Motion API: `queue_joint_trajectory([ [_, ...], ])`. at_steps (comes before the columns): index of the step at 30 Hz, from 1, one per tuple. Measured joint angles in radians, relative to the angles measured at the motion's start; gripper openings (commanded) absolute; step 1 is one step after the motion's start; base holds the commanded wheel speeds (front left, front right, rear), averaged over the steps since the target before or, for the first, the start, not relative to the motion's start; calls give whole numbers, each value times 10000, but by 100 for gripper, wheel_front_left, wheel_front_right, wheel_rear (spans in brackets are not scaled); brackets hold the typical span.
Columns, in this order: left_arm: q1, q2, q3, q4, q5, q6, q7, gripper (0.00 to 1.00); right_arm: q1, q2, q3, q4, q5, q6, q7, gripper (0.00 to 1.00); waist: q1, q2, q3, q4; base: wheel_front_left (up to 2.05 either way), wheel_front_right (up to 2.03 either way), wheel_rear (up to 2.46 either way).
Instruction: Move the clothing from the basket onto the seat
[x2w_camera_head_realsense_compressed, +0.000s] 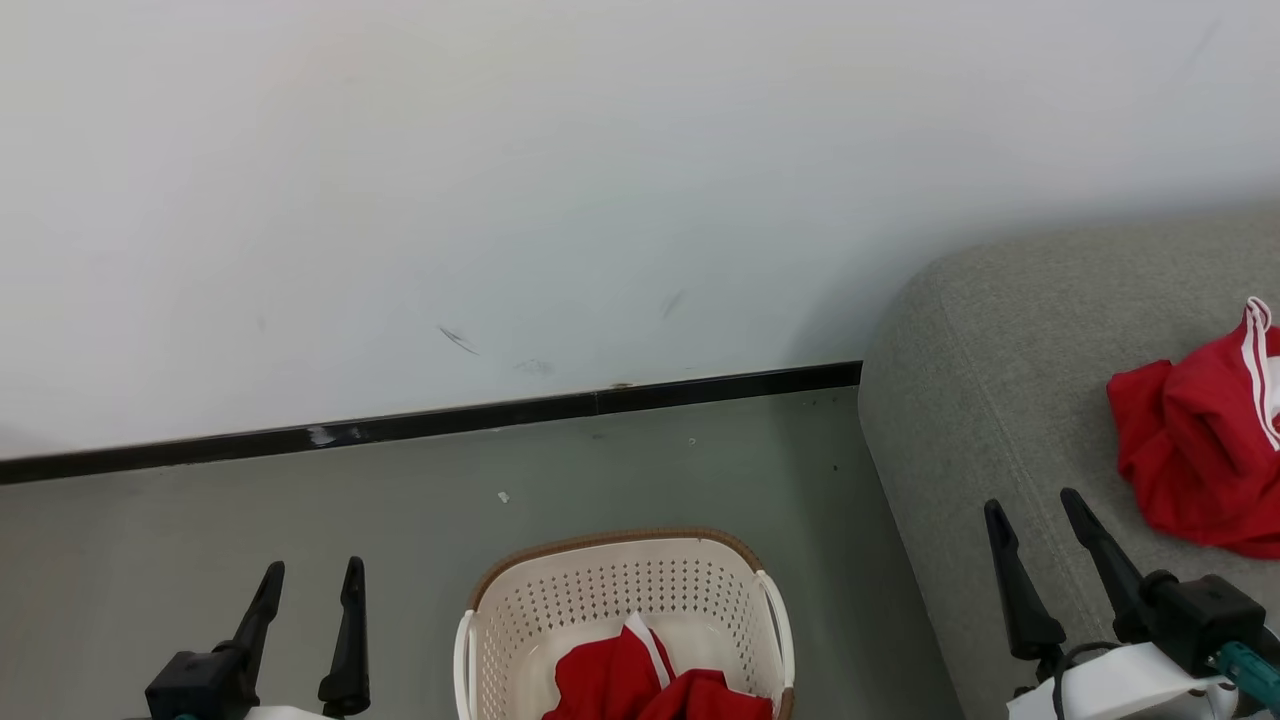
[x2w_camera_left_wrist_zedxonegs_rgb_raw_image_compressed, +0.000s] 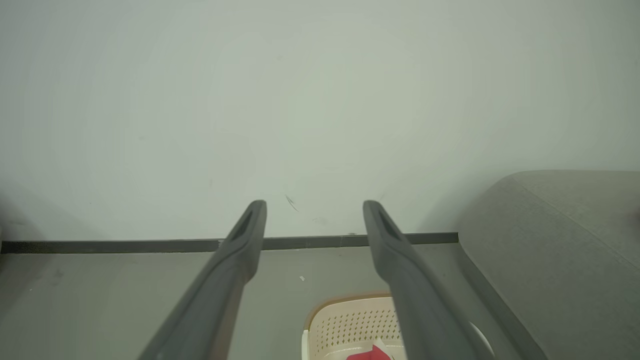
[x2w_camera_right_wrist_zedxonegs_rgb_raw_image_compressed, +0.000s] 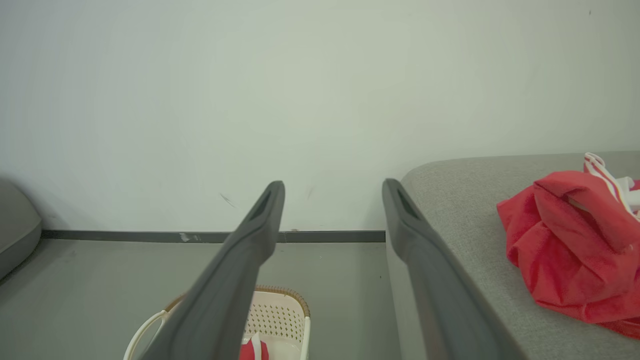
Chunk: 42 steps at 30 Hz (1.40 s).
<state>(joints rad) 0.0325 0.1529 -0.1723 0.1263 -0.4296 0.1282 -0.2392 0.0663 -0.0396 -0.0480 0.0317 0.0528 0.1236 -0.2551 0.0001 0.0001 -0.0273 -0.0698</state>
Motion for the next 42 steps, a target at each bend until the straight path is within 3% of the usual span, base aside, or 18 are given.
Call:
queue_joint_trajectory([
  [31, -1, 199, -31, -33, 98, -4, 4, 100, 182, 10, -92, -431, 188, 0, 0, 100, 0, 0, 390, 57, 0, 0, 0],
  [42, -274, 334, -784, 171, 374, -431, 675, 100, 353, 21, -596, -899, 180, -2, 0, 100, 0, 0, 787, -77, 0, 0, 0],
])
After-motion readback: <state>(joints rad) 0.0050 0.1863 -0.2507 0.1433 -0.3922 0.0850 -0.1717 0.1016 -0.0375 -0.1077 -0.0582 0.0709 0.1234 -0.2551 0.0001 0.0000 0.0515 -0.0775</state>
